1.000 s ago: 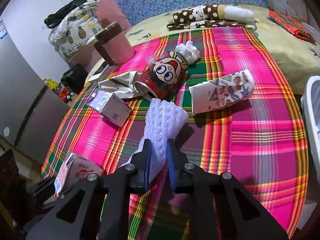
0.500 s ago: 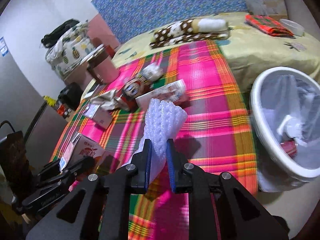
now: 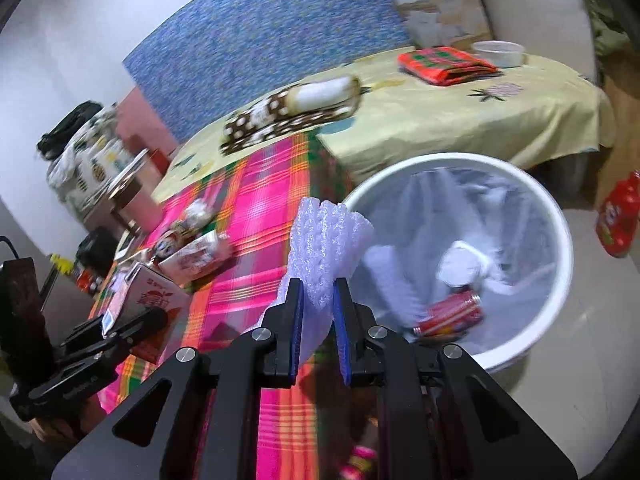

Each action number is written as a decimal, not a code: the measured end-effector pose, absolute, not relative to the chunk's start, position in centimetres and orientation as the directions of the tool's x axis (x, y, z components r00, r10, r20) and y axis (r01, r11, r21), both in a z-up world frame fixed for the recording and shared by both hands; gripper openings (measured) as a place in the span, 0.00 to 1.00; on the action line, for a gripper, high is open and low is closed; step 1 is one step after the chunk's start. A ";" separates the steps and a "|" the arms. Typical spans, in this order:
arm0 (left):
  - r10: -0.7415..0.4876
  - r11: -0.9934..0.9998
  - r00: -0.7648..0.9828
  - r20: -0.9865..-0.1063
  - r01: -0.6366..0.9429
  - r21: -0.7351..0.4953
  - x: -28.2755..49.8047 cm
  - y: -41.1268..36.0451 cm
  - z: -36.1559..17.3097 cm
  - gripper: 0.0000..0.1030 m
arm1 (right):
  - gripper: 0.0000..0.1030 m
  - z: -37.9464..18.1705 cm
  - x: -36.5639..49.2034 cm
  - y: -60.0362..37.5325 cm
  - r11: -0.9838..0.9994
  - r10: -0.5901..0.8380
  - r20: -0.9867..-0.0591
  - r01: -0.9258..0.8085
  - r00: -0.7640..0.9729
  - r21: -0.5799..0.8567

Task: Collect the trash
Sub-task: 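Carry the milk carton and foam net over the wastebasket with both tools, then open both tools to drop the carton and foam net into the wastebasket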

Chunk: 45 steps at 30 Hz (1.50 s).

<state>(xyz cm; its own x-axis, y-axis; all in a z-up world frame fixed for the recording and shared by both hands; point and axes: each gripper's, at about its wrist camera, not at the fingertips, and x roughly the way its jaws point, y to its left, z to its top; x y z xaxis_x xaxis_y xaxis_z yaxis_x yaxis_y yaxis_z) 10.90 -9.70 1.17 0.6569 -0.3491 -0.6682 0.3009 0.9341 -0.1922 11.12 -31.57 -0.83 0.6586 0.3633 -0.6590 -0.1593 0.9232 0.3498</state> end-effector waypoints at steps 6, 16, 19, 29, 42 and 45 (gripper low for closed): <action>-0.395 0.911 0.629 -0.670 0.361 -0.198 12.5 -13.4 1.1 0.33 | 0.17 -1.2 11.5 -34.6 0.937 0.307 -0.668 -0.093 0.678 0.336; -0.437 0.886 0.586 -0.683 0.411 -0.214 15.2 -17.8 0.4 0.33 | 0.17 -2.1 12.8 -37.0 0.959 0.231 -0.697 -0.036 0.678 0.282; -0.445 0.880 0.575 -0.687 0.421 -0.218 15.8 -18.8 0.1 0.33 | 0.17 -2.3 13.2 -37.7 0.964 0.213 -0.704 -0.026 0.677 0.265; -0.473 0.857 0.535 -0.700 0.463 -0.226 17.3 -21.8 -0.9 0.33 | 0.20 -3.5 14.3 -38.9 0.976 0.172 -0.750 -0.006 0.638 0.218; -0.517 0.835 0.521 -0.679 0.481 -0.267 17.0 -21.8 -0.7 0.45 | 0.31 -3.4 13.3 -39.3 0.972 0.185 -0.746 -0.007 0.640 0.235; -0.522 0.834 0.527 -0.671 0.478 -0.273 16.5 -21.1 -0.2 0.45 | 0.31 -3.0 12.8 -39.0 0.969 0.196 -0.733 -0.015 0.651 0.246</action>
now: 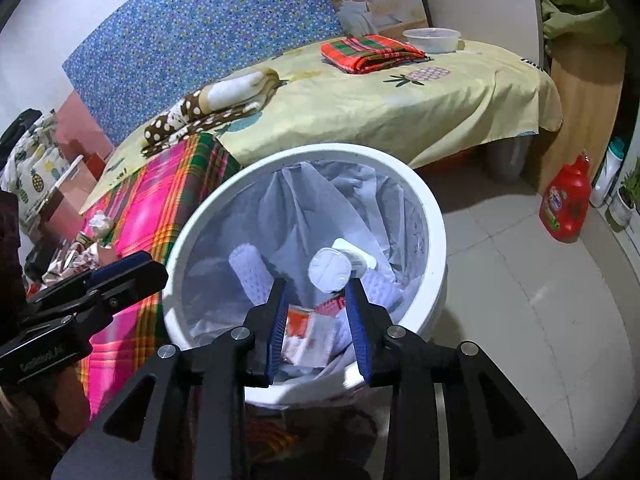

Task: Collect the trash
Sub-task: 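Open both tools to drop the carton and foam net into the wastebasket, then move both tools back over the remaining trash on the cloth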

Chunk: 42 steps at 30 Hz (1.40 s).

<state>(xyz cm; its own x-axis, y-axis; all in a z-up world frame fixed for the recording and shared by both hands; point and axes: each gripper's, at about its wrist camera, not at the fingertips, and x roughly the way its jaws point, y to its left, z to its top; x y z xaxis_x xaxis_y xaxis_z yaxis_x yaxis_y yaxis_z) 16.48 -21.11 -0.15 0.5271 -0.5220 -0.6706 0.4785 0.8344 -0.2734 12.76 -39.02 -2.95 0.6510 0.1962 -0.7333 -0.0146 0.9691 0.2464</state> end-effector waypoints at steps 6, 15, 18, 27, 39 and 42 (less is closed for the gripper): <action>-0.503 0.853 0.552 -0.665 0.443 -0.277 15.1 -19.1 0.3 0.45 | 0.31 -2.0 11.4 -37.9 0.959 0.241 -0.697 -0.055 0.676 0.278; -0.447 0.890 0.605 -0.659 0.372 -0.263 12.5 -15.1 0.7 0.45 | 0.31 -1.6 10.4 -34.8 0.937 0.330 -0.667 -0.143 0.669 0.320; -0.431 0.900 0.618 -0.658 0.352 -0.259 11.8 -13.8 0.6 0.45 | 0.31 -1.4 10.2 -33.7 0.925 0.363 -0.654 -0.173 0.664 0.338; -0.348 0.937 0.660 -0.666 0.264 -0.228 10.1 -10.0 0.0 0.45 | 0.36 -1.6 9.7 -30.9 0.905 0.419 -0.645 -0.236 0.639 0.353; -0.255 0.966 0.682 -0.685 0.157 -0.204 8.4 -5.3 -1.4 0.45 | 0.52 -2.1 9.6 -27.1 0.893 0.449 -0.680 -0.287 0.579 0.346; -0.233 0.971 0.686 -0.690 0.128 -0.201 8.2 -4.2 -1.6 0.45 | 0.52 -2.2 9.6 -26.1 0.892 0.452 -0.688 -0.300 0.568 0.339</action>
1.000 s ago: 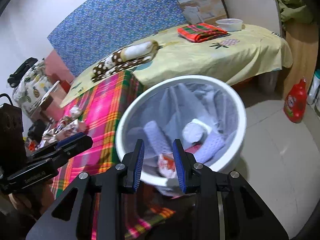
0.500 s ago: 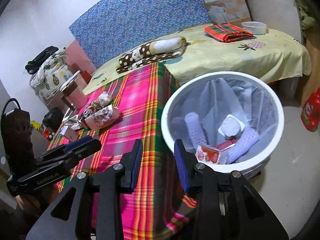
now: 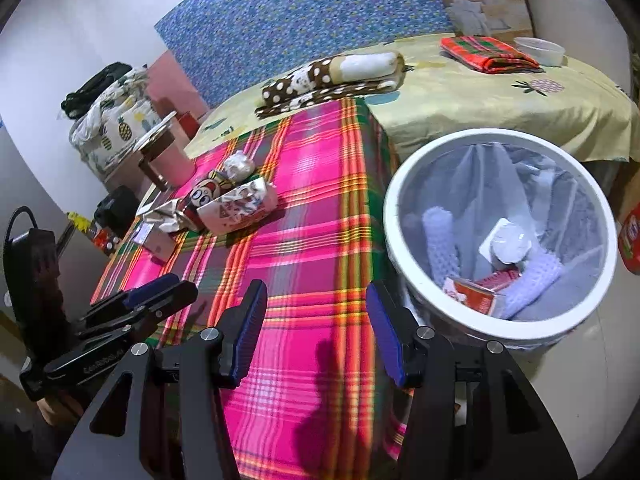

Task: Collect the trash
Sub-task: 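Move both tools back over the remaining trash on the cloth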

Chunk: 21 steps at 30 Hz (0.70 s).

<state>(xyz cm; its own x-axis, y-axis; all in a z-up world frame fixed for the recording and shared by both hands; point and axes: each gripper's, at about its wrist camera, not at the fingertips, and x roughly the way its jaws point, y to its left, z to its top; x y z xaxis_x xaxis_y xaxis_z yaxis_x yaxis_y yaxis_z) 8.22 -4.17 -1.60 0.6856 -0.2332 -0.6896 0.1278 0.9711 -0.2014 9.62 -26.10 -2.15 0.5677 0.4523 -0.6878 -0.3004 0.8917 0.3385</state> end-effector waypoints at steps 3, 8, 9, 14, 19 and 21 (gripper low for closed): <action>-0.210 0.975 0.691 -0.692 0.098 -0.198 8.1 -3.0 -1.7 0.45 | 0.52 -2.2 9.8 -25.2 0.889 0.458 -0.694 -0.313 0.556 0.336; -0.159 0.981 0.701 -0.695 0.029 -0.194 8.2 -0.6 -1.8 0.45 | 0.52 -2.2 10.1 -23.5 0.882 0.467 -0.698 -0.338 0.543 0.328; -0.148 0.981 0.702 -0.696 0.015 -0.193 8.2 -0.1 -1.9 0.45 | 0.52 -2.2 10.1 -23.2 0.881 0.470 -0.698 -0.343 0.541 0.327; -0.073 0.981 0.703 -0.707 -0.077 -0.178 8.8 2.8 -2.3 0.45 | 0.52 -2.1 10.7 -21.8 0.873 0.481 -0.698 -0.363 0.531 0.326; 0.000 0.973 0.694 -0.720 -0.167 -0.161 9.8 5.5 -2.9 0.45 | 0.52 -2.1 11.2 -20.4 0.862 0.496 -0.696 -0.388 0.518 0.326; 0.017 0.967 0.689 -0.725 -0.195 -0.162 10.3 6.3 -3.2 0.45 | 0.52 -2.1 11.5 -19.9 0.860 0.499 -0.698 -0.393 0.513 0.326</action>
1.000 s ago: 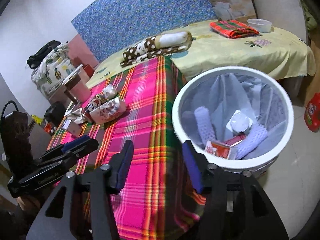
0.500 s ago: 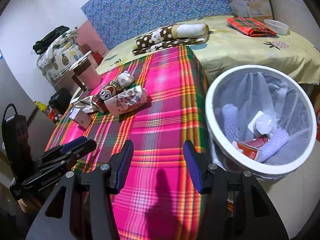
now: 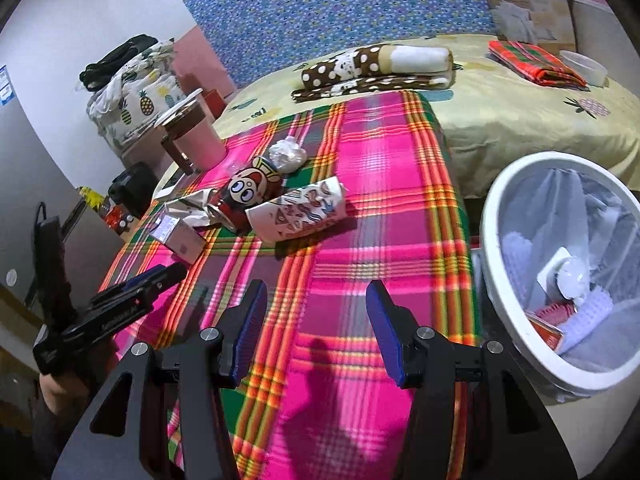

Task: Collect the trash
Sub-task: 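Move both tools back over the remaining trash on the cloth, then grasp the purple milk carton with the left tool while the right tool grasps the patterned paper cup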

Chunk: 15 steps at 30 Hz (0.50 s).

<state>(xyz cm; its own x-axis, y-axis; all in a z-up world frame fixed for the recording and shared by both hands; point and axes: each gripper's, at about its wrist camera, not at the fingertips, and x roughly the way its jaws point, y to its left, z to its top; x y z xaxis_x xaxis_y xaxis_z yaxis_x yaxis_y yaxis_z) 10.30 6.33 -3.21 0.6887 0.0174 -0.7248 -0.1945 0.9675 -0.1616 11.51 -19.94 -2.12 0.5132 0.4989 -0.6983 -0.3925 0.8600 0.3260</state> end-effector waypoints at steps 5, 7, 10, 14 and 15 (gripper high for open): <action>0.036 0.958 0.675 -0.737 -0.234 -0.167 11.8 7.6 -3.9 0.45 | 0.52 -2.2 12.3 -18.7 0.856 0.506 -0.698 -0.397 0.507 0.332; 0.041 0.955 0.672 -0.739 -0.243 -0.168 12.1 8.0 -4.1 0.45 | 0.53 -2.2 12.7 -18.2 0.854 0.511 -0.695 -0.396 0.507 0.339; 0.051 0.952 0.670 -0.741 -0.257 -0.166 12.4 8.6 -4.4 0.45 | 0.63 -2.2 13.1 -17.5 0.850 0.518 -0.689 -0.398 0.507 0.347; 0.071 0.945 0.662 -0.746 -0.284 -0.162 12.1 10.0 -4.7 0.46 | 0.63 -2.4 13.8 -16.1 0.847 0.521 -0.691 -0.405 0.501 0.345; 0.078 0.943 0.660 -0.747 -0.292 -0.160 11.9 10.3 -4.7 0.46 | 0.63 -2.5 14.0 -15.7 0.849 0.517 -0.695 -0.406 0.500 0.339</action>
